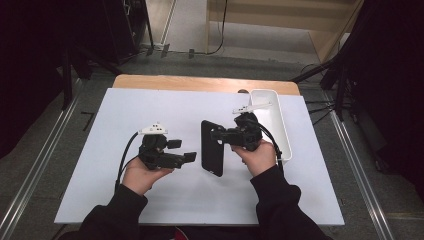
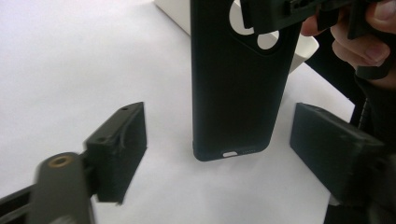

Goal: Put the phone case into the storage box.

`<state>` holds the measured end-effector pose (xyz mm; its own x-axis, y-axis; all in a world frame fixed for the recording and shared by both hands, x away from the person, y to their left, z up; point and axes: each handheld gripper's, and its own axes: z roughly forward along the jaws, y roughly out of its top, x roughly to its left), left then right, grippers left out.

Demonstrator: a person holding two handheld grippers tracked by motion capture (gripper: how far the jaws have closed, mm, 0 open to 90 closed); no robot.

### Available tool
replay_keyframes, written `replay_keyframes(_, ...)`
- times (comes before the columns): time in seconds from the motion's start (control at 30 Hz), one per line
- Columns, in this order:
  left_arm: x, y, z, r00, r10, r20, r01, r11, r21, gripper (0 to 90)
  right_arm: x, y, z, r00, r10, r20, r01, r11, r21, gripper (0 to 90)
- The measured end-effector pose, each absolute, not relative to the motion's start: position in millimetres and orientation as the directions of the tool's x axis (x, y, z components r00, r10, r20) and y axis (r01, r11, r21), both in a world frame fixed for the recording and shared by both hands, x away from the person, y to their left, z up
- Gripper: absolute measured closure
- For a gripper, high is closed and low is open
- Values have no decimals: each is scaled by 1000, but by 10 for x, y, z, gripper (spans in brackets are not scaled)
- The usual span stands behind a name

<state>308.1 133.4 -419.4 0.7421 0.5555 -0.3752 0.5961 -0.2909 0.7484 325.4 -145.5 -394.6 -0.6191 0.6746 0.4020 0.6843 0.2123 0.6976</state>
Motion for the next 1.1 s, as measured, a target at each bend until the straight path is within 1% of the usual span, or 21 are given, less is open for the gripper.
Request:
replay_keyframes(0.03,3093,1343,-4186,738,558,-379,603,-294,742,218,3252,-1460,-3943,-622,672,402,682,212,699,744)
replay_keyframes(0.17,3136,1363,-4175,738,548,-394,616,-309,725,234,3248,-1484,-3934,-639,661,394,669,226,708,744)
replay_keyframes(0.23,3151,1371,-4170,743,536,-401,616,-312,723,276,3241,-1493,-3929,-650,652,391,662,233,712,744)
replay_keyframes(0.33,3168,1371,-4147,756,519,-399,609,-332,720,276,3239,-1509,-3924,-670,632,390,651,248,717,745)
replay_keyframes(0.47,3170,1366,-4107,779,506,-369,578,-354,735,274,3239,-1530,-3915,-702,594,393,634,272,724,744)
replay_keyframes(0.67,3183,1347,-4052,806,483,-342,547,-390,741,274,3229,-1551,-3904,-780,521,347,561,335,757,744)
replay_keyframes(0.83,3193,1348,-3978,827,453,-334,524,-403,751,277,3234,-1555,-3898,-812,459,360,541,363,758,745)
replay_keyframes(0.9,3196,1351,-3949,830,446,-334,519,-401,755,303,3233,-1548,-3901,-819,444,362,537,371,758,744)
replay_keyframes(1.1,3228,1339,-3894,841,413,-349,513,-407,755,324,3224,-1512,-3908,-843,399,360,513,397,761,744)
